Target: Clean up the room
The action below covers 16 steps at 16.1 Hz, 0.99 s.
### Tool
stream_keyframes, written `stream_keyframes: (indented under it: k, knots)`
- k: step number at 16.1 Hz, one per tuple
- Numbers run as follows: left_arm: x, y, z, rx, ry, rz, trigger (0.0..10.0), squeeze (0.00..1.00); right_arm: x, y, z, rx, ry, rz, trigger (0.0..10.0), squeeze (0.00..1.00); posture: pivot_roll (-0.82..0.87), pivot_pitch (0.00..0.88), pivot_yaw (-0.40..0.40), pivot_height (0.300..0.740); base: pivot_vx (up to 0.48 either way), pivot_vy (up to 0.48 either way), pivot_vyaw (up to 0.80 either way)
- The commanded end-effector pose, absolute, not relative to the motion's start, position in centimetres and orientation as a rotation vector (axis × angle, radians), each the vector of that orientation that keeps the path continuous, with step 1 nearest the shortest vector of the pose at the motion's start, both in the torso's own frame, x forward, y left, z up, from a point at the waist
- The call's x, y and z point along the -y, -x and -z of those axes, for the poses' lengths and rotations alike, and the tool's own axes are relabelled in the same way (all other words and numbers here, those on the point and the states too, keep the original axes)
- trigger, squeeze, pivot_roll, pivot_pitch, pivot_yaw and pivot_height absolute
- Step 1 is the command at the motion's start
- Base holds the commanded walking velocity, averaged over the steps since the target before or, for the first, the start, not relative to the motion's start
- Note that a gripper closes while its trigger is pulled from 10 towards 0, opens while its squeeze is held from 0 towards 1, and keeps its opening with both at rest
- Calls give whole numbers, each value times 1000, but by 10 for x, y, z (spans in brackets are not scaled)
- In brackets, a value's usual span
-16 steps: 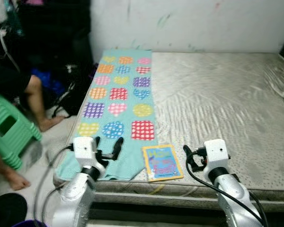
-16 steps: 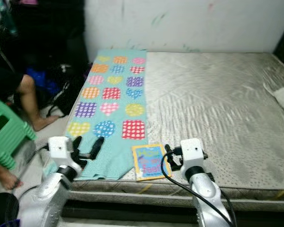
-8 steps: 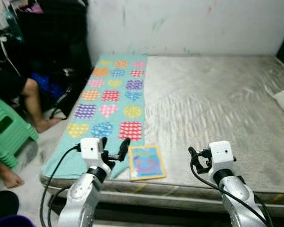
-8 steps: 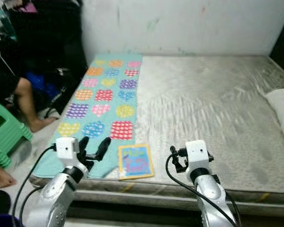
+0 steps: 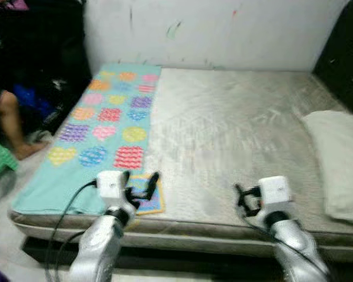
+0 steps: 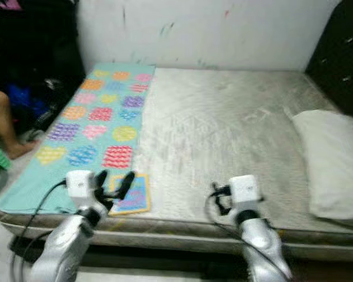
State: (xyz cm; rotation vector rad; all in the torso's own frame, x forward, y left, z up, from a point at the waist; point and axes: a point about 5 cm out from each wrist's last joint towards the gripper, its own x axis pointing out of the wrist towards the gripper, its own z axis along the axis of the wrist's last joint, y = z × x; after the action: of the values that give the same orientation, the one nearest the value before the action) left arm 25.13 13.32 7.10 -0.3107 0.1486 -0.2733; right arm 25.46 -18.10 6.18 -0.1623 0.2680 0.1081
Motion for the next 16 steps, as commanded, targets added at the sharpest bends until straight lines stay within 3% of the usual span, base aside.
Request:
stream_keyframes:
  k: [1,11,16]
  knots:
    - [-135,-253,-74,-138,300,268,10000,0,181,-255,-65,-256,162,-113,10000,0,-103,0,12,740,0,-300,0]
    - [-132,-252,-77,-118,324,302,10000,0,180,-252,-63,-265,154,-115,10000,0,-105,0,17,740,0,0,0]
    - [-131,-252,-77,-118,322,308,10000,0,179,-253,-63,-265,154,-114,10000,0,-106,0,17,740,301,0,0]
